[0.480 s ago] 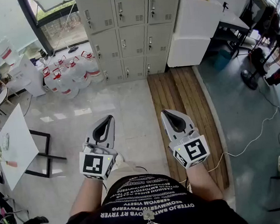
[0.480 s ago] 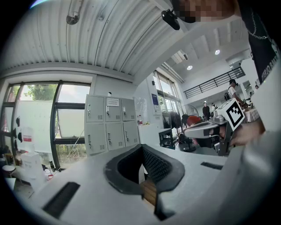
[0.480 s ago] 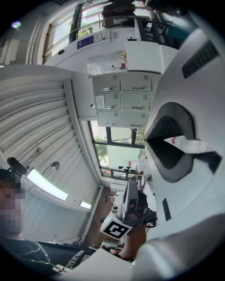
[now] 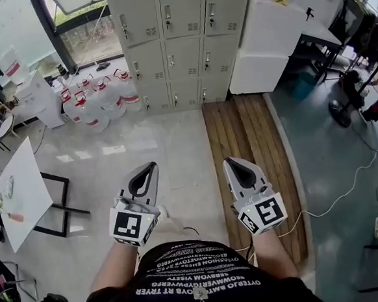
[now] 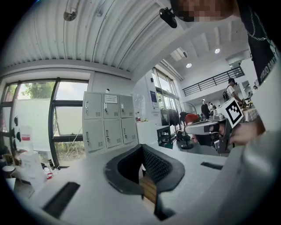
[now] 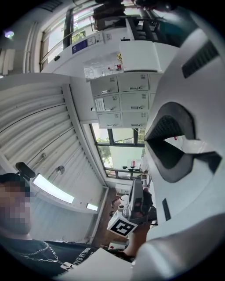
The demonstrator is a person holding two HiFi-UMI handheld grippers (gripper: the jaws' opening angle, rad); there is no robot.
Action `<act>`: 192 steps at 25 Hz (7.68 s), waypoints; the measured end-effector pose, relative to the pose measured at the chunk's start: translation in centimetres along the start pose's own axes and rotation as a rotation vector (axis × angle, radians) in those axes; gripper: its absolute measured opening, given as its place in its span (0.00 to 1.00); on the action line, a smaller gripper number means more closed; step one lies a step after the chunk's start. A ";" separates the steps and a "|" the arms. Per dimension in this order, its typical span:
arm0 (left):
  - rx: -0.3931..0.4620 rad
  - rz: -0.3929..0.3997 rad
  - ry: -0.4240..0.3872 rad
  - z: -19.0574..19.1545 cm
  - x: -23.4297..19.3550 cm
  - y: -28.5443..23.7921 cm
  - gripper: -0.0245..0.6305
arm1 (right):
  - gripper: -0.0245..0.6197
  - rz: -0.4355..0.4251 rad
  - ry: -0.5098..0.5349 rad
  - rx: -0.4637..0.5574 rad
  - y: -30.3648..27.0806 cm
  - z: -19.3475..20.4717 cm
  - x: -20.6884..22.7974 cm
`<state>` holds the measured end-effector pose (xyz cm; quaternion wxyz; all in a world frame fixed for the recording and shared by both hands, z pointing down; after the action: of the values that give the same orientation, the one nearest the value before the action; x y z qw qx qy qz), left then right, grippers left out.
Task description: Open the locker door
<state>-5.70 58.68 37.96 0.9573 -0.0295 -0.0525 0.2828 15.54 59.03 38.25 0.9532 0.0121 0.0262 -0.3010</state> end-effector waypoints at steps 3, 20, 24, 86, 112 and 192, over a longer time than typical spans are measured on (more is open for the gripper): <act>-0.021 0.002 0.030 1.3 -0.3 -0.2 0.03 | 0.03 0.005 -0.026 -0.015 -0.3 1.2 0.7; -0.037 0.085 0.074 4.7 -11.4 -14.8 0.03 | 0.03 0.027 0.008 -0.091 -16.1 4.4 6.6; -0.039 0.101 0.069 4.4 -15.9 -18.9 0.03 | 0.03 0.034 0.003 -0.086 -22.4 4.0 8.7; -0.051 -0.081 0.102 2.4 -34.6 -55.7 0.03 | 0.25 -0.134 -0.107 -0.161 -55.8 9.2 38.2; -0.068 0.035 0.105 3.5 -45.6 -65.1 0.03 | 0.25 -0.098 -0.172 -0.204 -68.8 10.5 40.7; -0.064 0.041 0.122 4.4 -58.6 -71.9 0.03 | 0.28 -0.111 -0.106 -0.186 -88.2 7.7 44.1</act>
<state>-16.36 -33.41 43.56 0.9512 -0.0784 -0.0027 0.2984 1.20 -38.73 42.80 0.9320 -0.0939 0.0044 -0.3500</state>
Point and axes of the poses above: the fingertips, and each gripper's own axes: y backward along the fingers, x to its right, z out of its underside, the point moved 4 cm from there along y, backward along the fingers, and after that the axes turned 2 degrees about y, right-handed, at the moved point
